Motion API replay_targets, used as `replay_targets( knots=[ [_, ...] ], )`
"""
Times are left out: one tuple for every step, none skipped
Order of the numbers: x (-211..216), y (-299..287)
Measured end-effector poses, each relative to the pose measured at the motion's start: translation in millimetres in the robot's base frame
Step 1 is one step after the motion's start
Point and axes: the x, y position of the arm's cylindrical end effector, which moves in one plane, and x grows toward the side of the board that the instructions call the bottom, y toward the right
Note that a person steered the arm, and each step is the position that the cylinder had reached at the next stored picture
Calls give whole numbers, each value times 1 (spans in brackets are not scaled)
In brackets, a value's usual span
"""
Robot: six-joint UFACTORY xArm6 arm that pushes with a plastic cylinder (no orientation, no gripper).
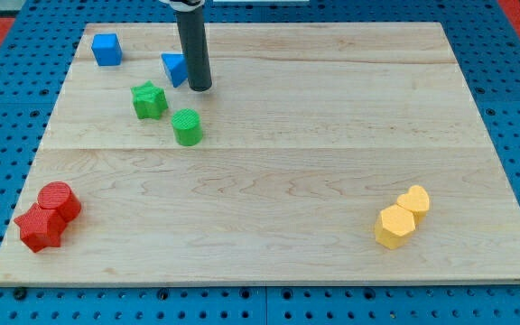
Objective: Push the green blocks to the center left side of the board
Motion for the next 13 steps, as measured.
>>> replay_targets(
  knots=[
    [-52, -55],
    [-73, -98],
    [-28, -25],
    [25, -24],
    [25, -80],
    [22, -62],
    [37, 48],
    [99, 68],
    [106, 30],
    [86, -18],
    [69, -72],
    [68, -76],
    [43, -47]
  ],
)
